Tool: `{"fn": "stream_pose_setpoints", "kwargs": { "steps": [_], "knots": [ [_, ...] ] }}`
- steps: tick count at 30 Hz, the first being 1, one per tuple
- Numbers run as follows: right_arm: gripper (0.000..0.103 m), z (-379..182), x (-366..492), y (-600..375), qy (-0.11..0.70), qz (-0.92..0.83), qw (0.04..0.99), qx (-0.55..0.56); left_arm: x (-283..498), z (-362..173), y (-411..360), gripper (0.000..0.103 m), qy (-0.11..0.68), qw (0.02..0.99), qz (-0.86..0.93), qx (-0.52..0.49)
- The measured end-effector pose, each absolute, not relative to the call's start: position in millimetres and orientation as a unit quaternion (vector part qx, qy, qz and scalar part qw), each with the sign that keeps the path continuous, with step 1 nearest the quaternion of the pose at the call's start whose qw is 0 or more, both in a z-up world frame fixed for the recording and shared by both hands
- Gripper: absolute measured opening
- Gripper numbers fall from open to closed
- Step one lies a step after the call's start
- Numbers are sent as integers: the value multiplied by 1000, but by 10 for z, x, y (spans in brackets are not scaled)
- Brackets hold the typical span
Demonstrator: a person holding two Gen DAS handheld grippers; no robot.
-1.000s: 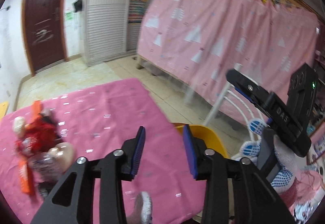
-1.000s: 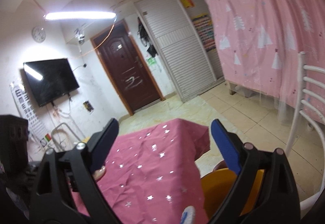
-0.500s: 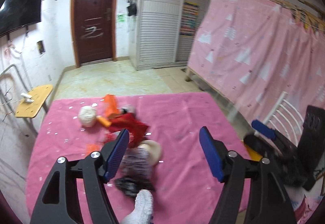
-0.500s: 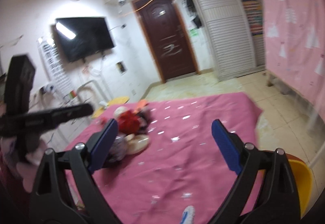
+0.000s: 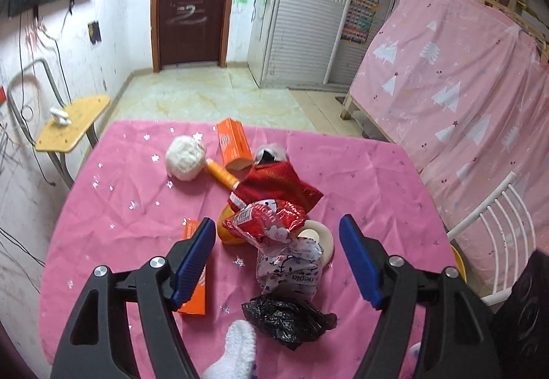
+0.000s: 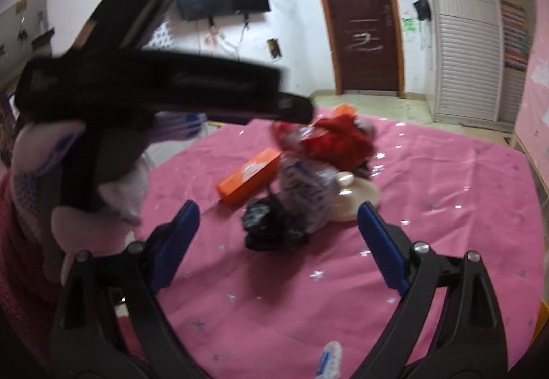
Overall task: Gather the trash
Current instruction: 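Grasp the black plastic bag with the right tool while the left tool grasps the red snack bag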
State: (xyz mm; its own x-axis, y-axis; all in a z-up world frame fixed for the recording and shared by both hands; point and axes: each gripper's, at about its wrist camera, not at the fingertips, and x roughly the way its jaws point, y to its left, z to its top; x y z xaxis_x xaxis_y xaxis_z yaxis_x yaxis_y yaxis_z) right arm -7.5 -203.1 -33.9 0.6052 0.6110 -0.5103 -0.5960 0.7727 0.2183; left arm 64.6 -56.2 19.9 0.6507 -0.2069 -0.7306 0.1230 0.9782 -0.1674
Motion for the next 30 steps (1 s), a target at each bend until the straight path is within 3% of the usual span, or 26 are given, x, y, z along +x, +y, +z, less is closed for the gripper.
{"fn": "stream_pose_setpoints", "kwargs": {
  "steps": [1,3,5,7,11,16,19,30],
  "knots": [
    [76,-346,-58,-1997,293,339,894,9,675,163,-562,66,413,904,-93,-56],
    [72,-363,-39,-1937,298,342,891,1,729,95,-557,64,423,898,-97,-66],
    [65,-380,-15,-1877,303,347,888,-4,783,36,-539,55,433,893,-101,-79],
    [59,-414,2,-1833,310,346,885,-13,821,-20,-520,37,440,888,-101,-88],
    [44,-490,39,-1755,329,343,879,-27,876,-132,-499,23,450,881,-105,-99],
    [10,-524,35,-1664,342,343,873,-52,872,-185,-465,8,447,882,-100,-109],
    [5,-507,-4,-1652,336,338,877,-62,848,-161,-435,1,437,888,-96,-109],
    [5,-218,-15,-2061,300,375,877,18,689,78,-299,0,400,906,-87,-109]
  ]
}}
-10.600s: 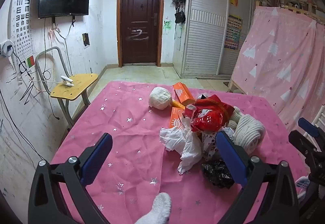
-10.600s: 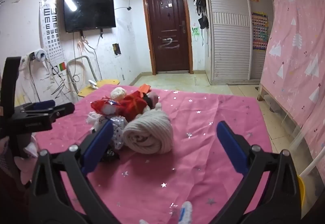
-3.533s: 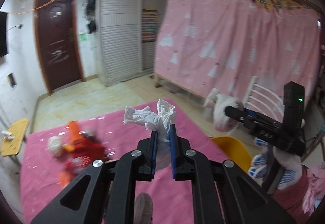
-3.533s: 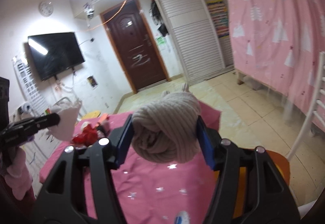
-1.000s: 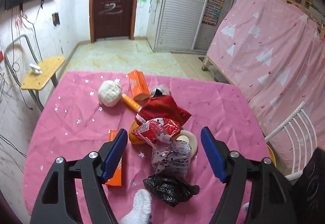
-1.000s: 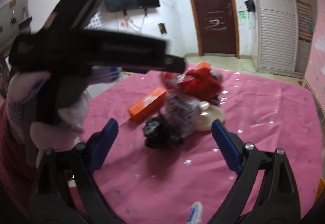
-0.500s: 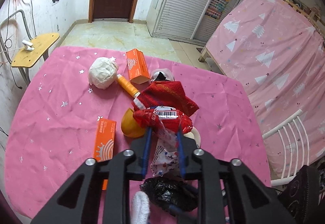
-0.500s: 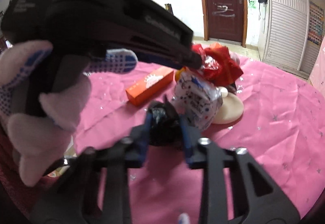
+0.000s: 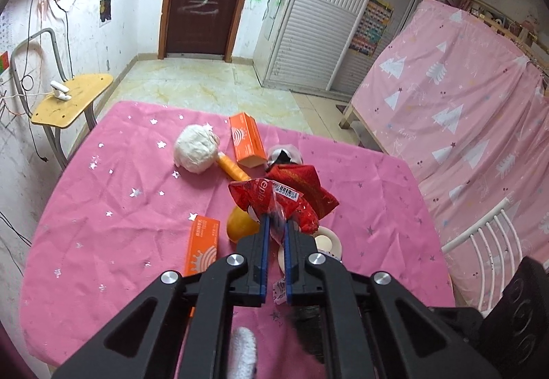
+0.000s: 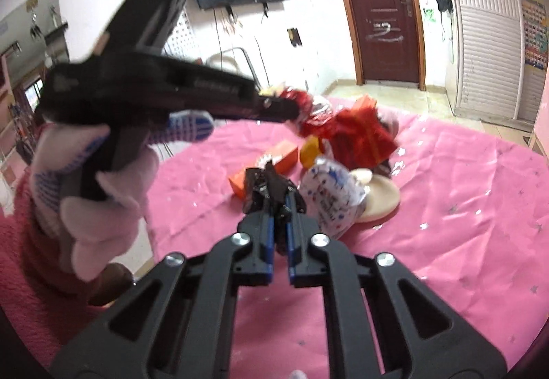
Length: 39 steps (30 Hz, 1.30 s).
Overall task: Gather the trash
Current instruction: 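Grasp the black plastic bag with the right tool while the left tool grasps the red snack bag, then carry both bags over the yellow bin and open both tools to drop them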
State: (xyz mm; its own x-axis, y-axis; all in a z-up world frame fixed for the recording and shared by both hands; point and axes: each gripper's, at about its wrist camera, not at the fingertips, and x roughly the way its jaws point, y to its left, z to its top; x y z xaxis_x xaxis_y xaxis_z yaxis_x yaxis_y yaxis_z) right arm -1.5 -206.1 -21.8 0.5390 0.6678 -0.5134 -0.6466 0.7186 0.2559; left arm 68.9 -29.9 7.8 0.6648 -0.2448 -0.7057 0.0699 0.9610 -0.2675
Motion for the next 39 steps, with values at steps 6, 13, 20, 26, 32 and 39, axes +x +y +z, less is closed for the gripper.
{"fn": "stream_pose_setpoints", "kwargs": {
  "steps": [6,13,20,26,32,39],
  "knots": [
    [5,-34,-65,-2323,273,355,894,30,558,275,-374,0,377,916,-98,-99],
    [5,182,-118,-2853,234,303,922,59,423,519,-771,0,354,922,-138,-70],
    [5,364,-237,-3504,196,234,948,89,350,629,-1245,0,349,918,-182,-40],
    [5,471,-379,-4019,169,157,968,103,273,643,-1771,0,350,908,-229,-8],
    [5,503,-515,-4398,160,82,978,101,187,586,-2330,0,357,891,-279,26],
    [6,466,-649,-4678,169,19,981,91,85,455,-2903,0,373,866,-330,55]
  ]
}}
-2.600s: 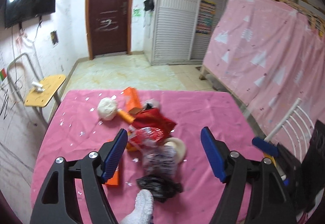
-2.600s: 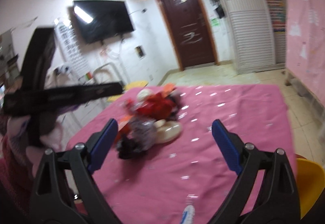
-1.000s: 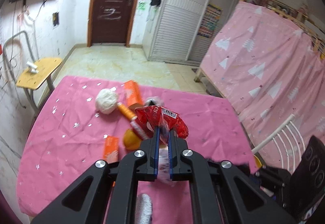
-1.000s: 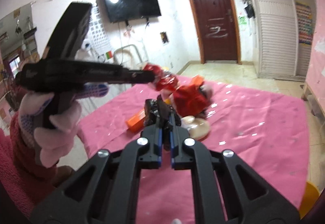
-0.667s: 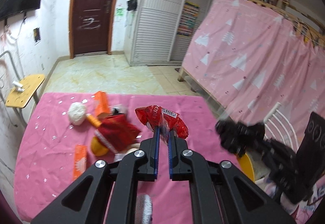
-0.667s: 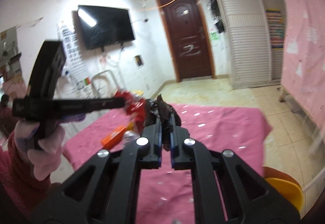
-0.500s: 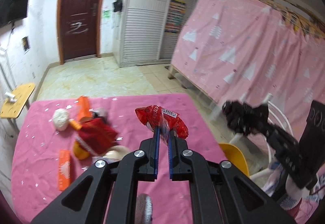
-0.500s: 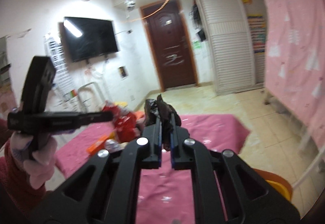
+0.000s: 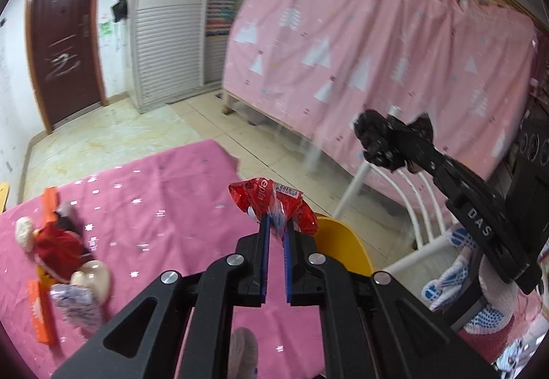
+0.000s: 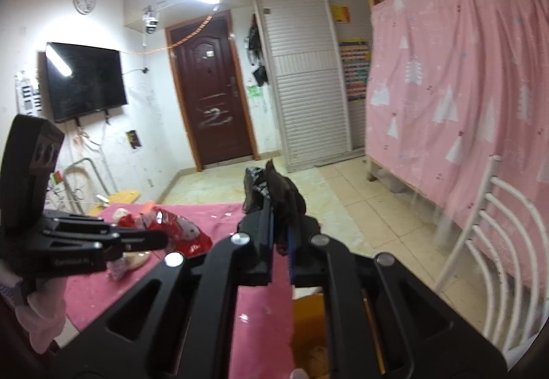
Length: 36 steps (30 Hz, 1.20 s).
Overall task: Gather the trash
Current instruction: 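Carry both bags over the yellow bin and open both tools to drop them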
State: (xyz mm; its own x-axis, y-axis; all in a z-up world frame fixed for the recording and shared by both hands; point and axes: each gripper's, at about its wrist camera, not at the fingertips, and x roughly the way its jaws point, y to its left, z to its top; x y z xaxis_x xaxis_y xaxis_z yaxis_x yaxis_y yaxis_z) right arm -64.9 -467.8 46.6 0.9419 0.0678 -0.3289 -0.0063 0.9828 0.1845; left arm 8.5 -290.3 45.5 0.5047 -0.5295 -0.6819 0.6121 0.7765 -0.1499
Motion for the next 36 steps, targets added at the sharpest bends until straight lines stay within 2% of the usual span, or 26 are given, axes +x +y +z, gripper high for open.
{"fn": "stream_pose_setpoints", "kwargs": {
  "steps": [5,6,7,9,18,22,32,36],
  "knots": [
    [8,364,-656,-4749,182,-21,979,90,31,308,-3204,0,387,849,-350,77],
    [14,342,-652,-4781,184,-25,978,94,21,278,-3248,0,390,847,-353,79],
    [24,330,-657,-4805,184,-27,978,97,16,245,-3295,0,394,843,-356,83],
    [38,315,-675,-4853,182,-31,978,101,17,187,-3359,0,400,839,-358,87],
    [40,344,-773,-4983,158,-46,979,122,25,-5,-3600,0,428,812,-387,86],
    [48,353,-767,-5015,156,-48,978,127,57,-67,-3637,4,439,804,-392,81],
    [49,376,-700,-4863,157,-29,981,114,82,-20,-3361,7,437,817,-372,61],
    [56,388,-634,-4731,160,-12,982,105,134,45,-3120,8,430,831,-351,49]
  ]
}}
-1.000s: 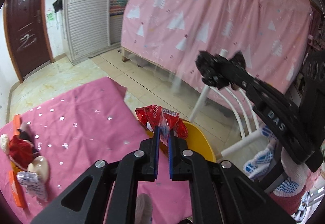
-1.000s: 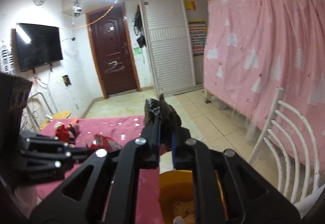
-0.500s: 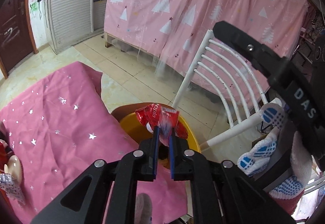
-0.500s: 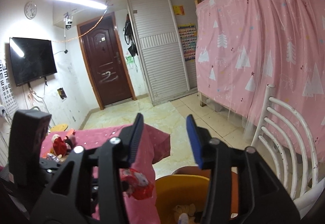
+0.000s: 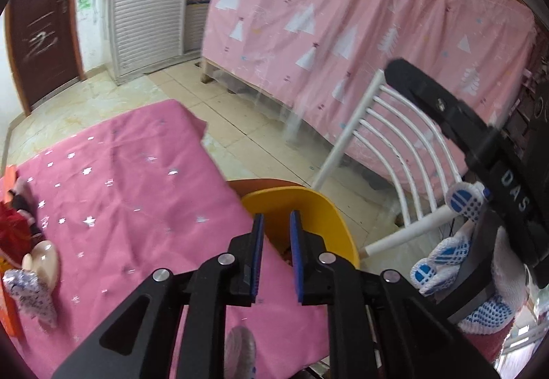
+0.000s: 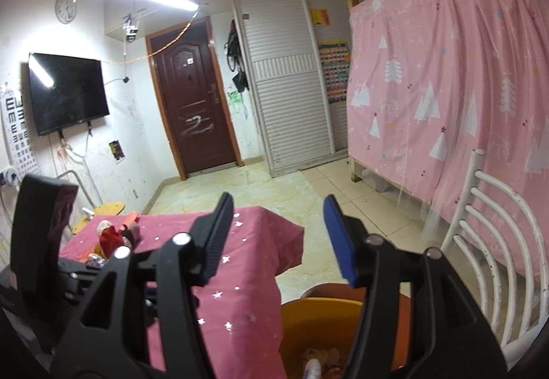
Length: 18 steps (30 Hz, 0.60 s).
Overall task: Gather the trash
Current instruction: 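Carry both bags over the yellow bin and open both tools to drop them, then grasp the red knitted hat with the left tool while the right tool grasps the white printed plastic bag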
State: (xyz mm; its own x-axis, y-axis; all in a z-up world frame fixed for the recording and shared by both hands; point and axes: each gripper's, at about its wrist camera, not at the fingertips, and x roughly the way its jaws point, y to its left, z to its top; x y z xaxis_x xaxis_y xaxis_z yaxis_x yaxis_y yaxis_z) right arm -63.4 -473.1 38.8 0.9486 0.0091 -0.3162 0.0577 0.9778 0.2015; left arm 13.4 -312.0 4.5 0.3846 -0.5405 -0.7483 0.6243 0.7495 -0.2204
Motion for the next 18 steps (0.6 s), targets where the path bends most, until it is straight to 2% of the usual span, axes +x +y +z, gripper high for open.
{"fn": "stream_pose_setpoints", "kwargs": {
  "steps": [7,8,10,12,13,18],
  "knots": [
    [58,392,-459,-4434,174,26,981,81,225,161,-2734,11,415,851,-319,32],
    [59,382,-427,-4389,177,33,981,77,236,180,-2673,16,413,855,-314,29],
    [64,360,-354,-4283,186,45,979,69,265,211,-2547,36,408,861,-301,25],
    [65,343,-302,-4177,193,56,978,60,291,246,-2417,48,403,868,-288,23],
    [65,334,-282,-4132,196,62,977,58,314,262,-2344,52,400,873,-278,22],
    [70,287,-173,-3901,208,96,972,52,456,314,-2010,56,395,887,-239,16]
  ]
}}
